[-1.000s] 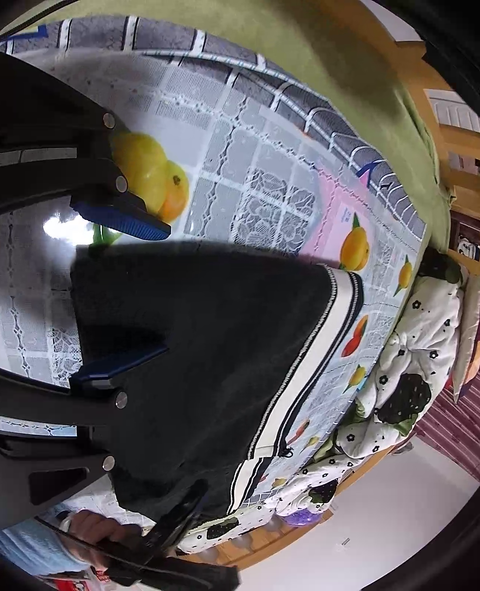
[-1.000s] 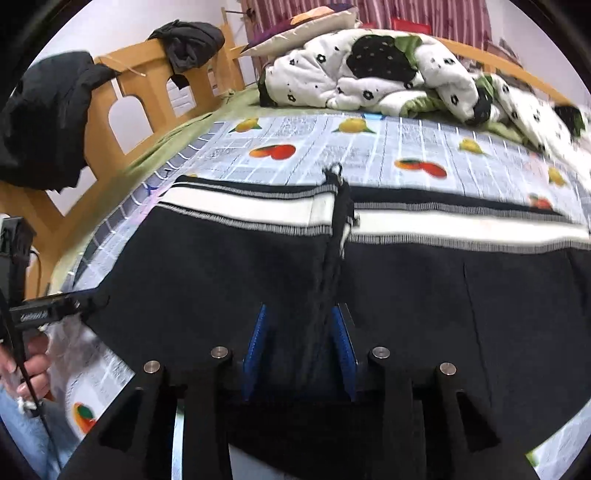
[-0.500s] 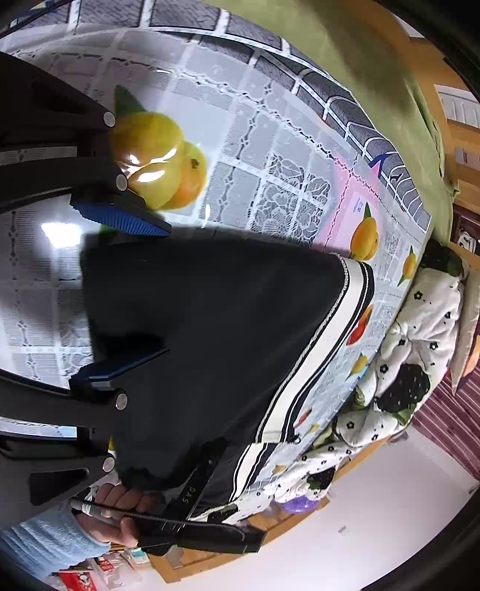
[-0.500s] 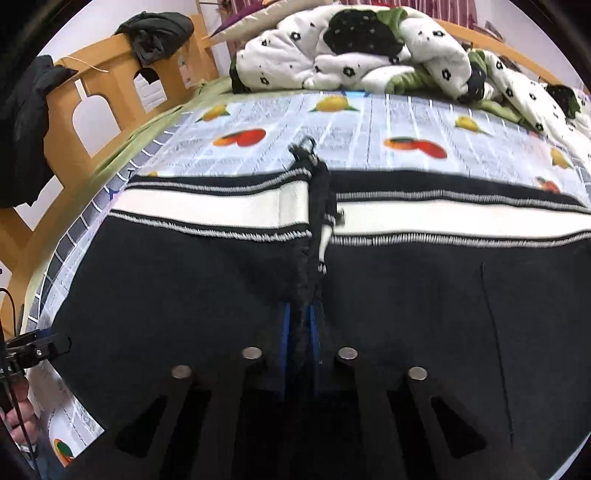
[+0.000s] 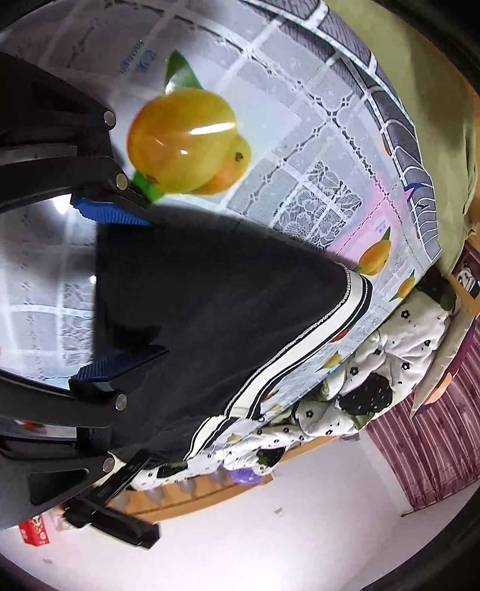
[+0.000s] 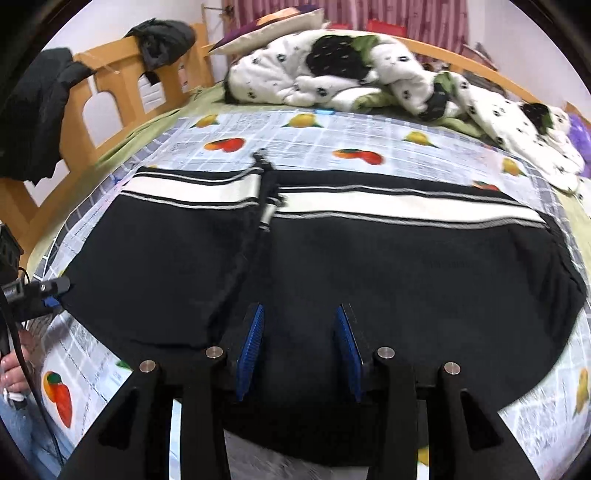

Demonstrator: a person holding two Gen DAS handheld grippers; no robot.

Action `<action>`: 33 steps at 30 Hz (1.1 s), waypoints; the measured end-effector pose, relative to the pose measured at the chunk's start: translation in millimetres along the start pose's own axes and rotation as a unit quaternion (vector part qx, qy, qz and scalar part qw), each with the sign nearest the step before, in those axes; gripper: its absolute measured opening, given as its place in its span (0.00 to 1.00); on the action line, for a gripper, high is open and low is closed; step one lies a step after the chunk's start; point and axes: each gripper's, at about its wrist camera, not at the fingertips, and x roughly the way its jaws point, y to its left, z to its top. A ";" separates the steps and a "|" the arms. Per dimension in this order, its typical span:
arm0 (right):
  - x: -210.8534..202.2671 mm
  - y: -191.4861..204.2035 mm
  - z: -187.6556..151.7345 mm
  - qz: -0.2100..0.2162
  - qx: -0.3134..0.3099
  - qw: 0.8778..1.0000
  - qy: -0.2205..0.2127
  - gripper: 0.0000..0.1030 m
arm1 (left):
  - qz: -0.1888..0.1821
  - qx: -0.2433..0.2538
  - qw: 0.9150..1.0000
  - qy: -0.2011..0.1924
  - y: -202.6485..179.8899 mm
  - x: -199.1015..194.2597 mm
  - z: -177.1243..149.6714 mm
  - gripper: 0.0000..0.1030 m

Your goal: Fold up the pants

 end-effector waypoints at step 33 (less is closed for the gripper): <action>-98.0 -221.4 -71.5 -0.076 0.196 0.974 -0.089 0.39 | 0.118 0.352 0.925 -0.080 -367.4 96.4 -87.1 0.13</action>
